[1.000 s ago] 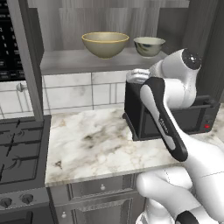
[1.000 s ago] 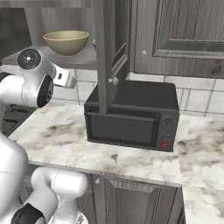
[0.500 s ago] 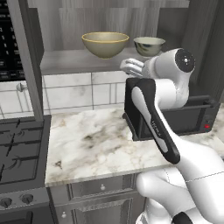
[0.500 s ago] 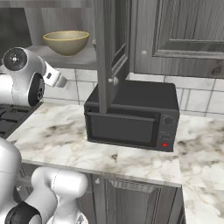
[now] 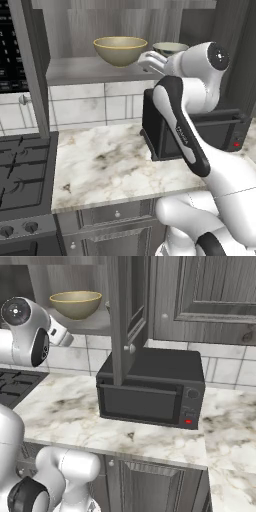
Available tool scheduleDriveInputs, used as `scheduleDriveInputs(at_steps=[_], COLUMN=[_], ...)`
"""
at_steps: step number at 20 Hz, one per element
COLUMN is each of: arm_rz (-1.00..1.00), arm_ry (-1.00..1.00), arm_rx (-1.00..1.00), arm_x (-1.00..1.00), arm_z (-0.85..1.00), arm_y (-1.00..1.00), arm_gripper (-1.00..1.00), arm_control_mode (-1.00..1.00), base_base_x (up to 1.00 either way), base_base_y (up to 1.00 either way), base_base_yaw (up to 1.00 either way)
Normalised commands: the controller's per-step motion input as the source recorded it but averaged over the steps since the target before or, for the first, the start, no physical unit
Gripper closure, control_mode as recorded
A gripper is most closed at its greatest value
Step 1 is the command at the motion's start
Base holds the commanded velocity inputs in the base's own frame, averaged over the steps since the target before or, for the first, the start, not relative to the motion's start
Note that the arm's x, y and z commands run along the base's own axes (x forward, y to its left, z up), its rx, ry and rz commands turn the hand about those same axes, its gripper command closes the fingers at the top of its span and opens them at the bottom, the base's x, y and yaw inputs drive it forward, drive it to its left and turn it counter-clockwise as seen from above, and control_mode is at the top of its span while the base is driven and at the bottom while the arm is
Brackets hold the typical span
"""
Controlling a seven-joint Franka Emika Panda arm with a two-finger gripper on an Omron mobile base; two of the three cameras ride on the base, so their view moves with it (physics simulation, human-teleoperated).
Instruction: Take the smaller bowl and place it next to the appetizer plate on the dining counter , and place the larger bowl next to the plate with cooked food.
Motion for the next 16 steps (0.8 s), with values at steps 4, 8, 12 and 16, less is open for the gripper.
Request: scheduleDriveInputs(at_steps=[4, 8, 12, 16], arm_rz=[0.09, 0.02, 0.00, 0.00], arm_ry=[-0.04, 0.00, 0.06, 0.00], arm_rx=[0.00, 0.00, 0.00, 0.00], arm_x=[0.00, 0.02, 0.23, 0.35], arm_z=[0.29, 0.18, 0.00, 0.00], arm_y=[0.00, 0.00, 0.00, 0.09], arm_gripper=[-1.00, -1.00, -1.00, -1.00], arm_control_mode=[-1.00, -1.00, -1.00, -1.00], base_base_x=[0.00, 0.00, 0.00, 0.00], base_base_y=[0.00, 0.00, 0.00, 0.00], base_base_yaw=[0.00, 0.00, 0.00, 0.00])
